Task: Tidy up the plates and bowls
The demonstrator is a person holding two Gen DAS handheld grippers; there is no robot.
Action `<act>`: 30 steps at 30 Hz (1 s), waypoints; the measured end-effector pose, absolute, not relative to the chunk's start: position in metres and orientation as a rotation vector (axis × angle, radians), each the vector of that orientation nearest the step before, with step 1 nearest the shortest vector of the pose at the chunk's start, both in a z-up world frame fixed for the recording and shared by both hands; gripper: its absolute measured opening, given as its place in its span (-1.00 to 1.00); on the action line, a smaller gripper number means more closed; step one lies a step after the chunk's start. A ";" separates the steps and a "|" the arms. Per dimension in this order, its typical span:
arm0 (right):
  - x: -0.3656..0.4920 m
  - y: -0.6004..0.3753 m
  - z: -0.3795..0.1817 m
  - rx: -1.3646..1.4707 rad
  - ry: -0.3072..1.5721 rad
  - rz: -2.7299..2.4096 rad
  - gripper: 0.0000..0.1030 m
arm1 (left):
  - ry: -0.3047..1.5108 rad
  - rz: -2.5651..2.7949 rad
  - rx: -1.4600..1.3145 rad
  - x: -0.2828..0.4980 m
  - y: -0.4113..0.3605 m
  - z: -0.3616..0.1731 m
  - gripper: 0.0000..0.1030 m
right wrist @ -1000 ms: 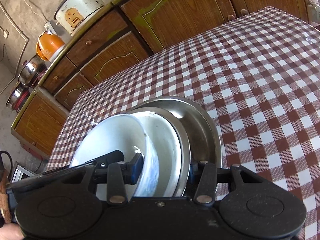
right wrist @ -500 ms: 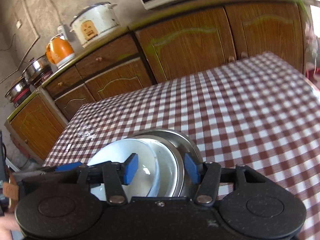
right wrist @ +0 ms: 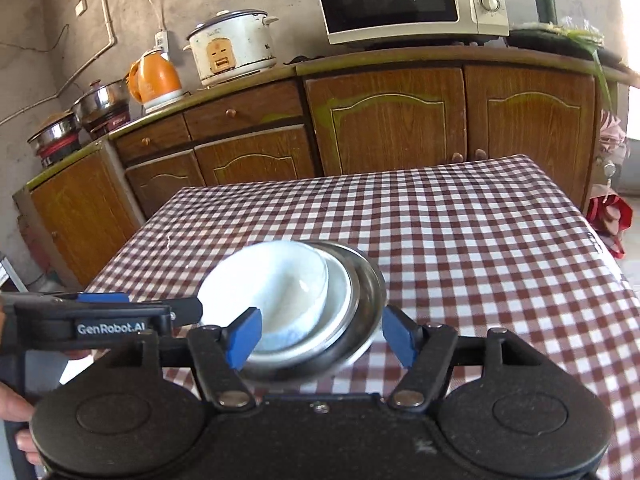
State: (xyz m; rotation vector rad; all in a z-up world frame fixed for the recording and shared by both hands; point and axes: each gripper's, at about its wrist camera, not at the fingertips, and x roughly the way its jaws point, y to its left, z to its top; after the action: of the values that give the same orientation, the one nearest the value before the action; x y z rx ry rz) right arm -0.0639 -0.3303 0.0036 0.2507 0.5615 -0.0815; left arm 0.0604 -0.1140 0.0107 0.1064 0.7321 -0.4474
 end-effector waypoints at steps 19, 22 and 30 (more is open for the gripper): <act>-0.127 -0.311 -0.008 0.191 0.616 -0.036 0.56 | 0.744 -0.420 0.145 0.013 -0.108 0.011 1.00; -0.128 -0.309 -0.007 0.188 0.613 -0.032 0.56 | 0.738 -0.419 0.152 0.008 -0.108 0.013 1.00; -0.132 -0.306 -0.004 0.184 0.611 -0.013 0.56 | 0.715 -0.425 0.145 -0.004 -0.105 0.018 1.00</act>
State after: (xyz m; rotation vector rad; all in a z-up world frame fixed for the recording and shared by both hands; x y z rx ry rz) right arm -0.1319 -0.3061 -0.0042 0.1842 0.6107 -0.0133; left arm -0.0044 -0.1051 0.0177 0.1449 0.7152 -0.4252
